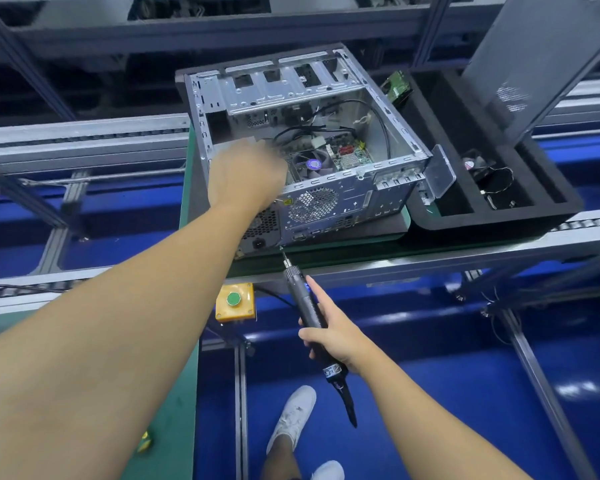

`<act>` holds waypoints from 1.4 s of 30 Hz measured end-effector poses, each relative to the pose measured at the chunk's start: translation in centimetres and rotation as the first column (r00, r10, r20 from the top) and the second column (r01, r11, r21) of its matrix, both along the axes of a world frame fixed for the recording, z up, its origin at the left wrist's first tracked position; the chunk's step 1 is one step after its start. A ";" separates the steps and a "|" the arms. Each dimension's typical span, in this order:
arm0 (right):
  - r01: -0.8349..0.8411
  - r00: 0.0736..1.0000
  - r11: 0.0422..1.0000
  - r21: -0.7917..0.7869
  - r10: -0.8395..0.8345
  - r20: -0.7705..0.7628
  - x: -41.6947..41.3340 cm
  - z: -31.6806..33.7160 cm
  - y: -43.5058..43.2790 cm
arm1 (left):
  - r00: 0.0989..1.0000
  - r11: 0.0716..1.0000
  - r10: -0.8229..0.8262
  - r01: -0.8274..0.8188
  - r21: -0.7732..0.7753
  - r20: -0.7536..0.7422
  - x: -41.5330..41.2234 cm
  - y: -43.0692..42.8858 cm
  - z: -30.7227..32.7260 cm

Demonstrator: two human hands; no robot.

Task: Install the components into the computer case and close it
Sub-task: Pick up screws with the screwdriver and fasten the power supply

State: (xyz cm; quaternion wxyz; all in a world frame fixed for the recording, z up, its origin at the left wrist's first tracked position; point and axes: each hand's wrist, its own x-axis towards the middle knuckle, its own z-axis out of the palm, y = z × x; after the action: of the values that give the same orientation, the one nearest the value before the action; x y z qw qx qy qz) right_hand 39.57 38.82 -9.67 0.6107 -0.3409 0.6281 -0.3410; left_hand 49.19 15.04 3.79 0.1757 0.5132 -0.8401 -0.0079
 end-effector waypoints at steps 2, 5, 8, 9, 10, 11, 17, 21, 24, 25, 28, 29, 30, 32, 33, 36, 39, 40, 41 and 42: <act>0.003 1.000 1.000 -0.001 -0.003 0.001 0.0 -0.1 -0.2 | 1.000 1.000 0.003 -0.003 0.009 -0.001 0.0 0.0 0.0; 0.006 1.000 1.000 0.003 -0.006 0.010 0.0 -0.2 -0.3 | 1.000 1.000 0.009 -0.009 0.016 -0.007 0.0 0.1 0.1; 0.001 1.000 1.000 0.010 -0.001 0.009 0.0 -0.2 -0.3 | 1.000 1.000 0.016 -0.016 0.019 -0.018 0.1 0.2 0.1; -0.003 1.000 1.000 0.011 0.003 0.002 -0.1 -0.2 -0.3 | 1.000 1.000 0.017 -0.017 0.020 -0.017 0.1 0.2 0.1; -0.005 1.000 1.000 0.012 0.006 -0.005 -0.1 -0.2 -0.3 | 1.000 1.000 0.018 -0.017 0.022 -0.017 0.0 0.2 0.1; -0.007 1.000 1.000 0.012 0.007 -0.010 -0.1 -0.2 -0.3 | 1.000 1.000 0.019 -0.018 0.023 -0.015 0.0 0.2 0.2; -0.032 0.997 0.999 0.002 0.032 -0.074 0.3 0.0 -0.4 | 1.000 0.999 0.018 -0.017 0.027 -0.017 0.0 0.3 0.2; -0.053 0.991 0.998 -0.020 0.050 -0.127 0.8 0.3 -0.4 | 1.000 0.999 0.015 -0.015 0.029 -0.022 0.1 0.3 0.3; -0.042 0.992 0.999 -0.028 0.038 -0.122 1.0 0.5 -0.5 | 1.000 0.999 0.008 -0.007 0.034 -0.027 0.1 0.3 0.3; -0.038 0.992 0.999 -0.026 0.035 -0.119 1.0 0.6 -0.5 | 1.000 0.999 0.007 -0.005 0.040 -0.030 0.1 0.3 0.3; -0.043 0.992 0.999 -0.007 0.042 -0.117 0.9 0.9 -0.8 | 0.999 0.999 0.009 -0.007 0.053 -0.035 0.1 0.3 0.3; -0.045 0.993 0.999 -0.004 0.044 -0.110 0.9 0.9 -0.8 | 0.999 0.999 0.010 -0.008 0.053 -0.036 0.1 0.3 0.3; -0.044 0.994 0.999 -0.005 0.044 -0.101 0.9 1.0 -0.8 | 0.999 0.999 0.010 -0.008 0.052 -0.036 0.1 0.3 0.3; -0.040 0.995 0.999 -0.013 0.039 -0.091 0.9 1.0 -0.8 | 0.999 0.999 0.009 -0.007 0.051 -0.032 0.1 0.3 0.3; -0.038 0.995 0.999 -0.018 0.036 -0.089 1.0 1.0 -0.8 | 1.000 0.999 0.009 -0.007 0.052 -0.030 0.1 0.4 0.2; -0.029 0.996 0.999 -0.022 0.027 -0.091 1.1 0.8 -0.8 | 0.999 0.998 0.011 -0.009 0.056 -0.031 0.1 0.3 0.2; -0.023 0.997 1.000 -0.018 0.021 -0.079 1.0 0.7 -0.8 | 0.999 0.998 0.010 -0.008 0.058 -0.034 0.1 0.2 0.2; -0.025 0.997 1.000 -0.019 0.023 -0.077 1.0 0.7 -0.8 | 0.999 0.998 0.012 -0.010 0.058 -0.036 0.1 0.2 0.2; -0.027 0.997 0.999 -0.021 0.025 -0.078 1.0 0.7 -0.9 | 0.999 0.998 0.014 -0.012 0.059 -0.037 0.1 0.3 0.2; -0.028 0.996 0.999 -0.024 0.026 -0.081 1.0 0.7 -0.9 | 0.999 0.998 0.016 -0.014 0.060 -0.035 0.1 0.3 0.2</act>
State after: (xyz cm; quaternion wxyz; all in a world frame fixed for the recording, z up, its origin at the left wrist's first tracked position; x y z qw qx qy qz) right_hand 40.55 37.97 -8.98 0.5853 -0.3704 0.6432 -0.3264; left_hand 49.32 15.31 3.96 0.1753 0.5241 -0.8324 -0.0407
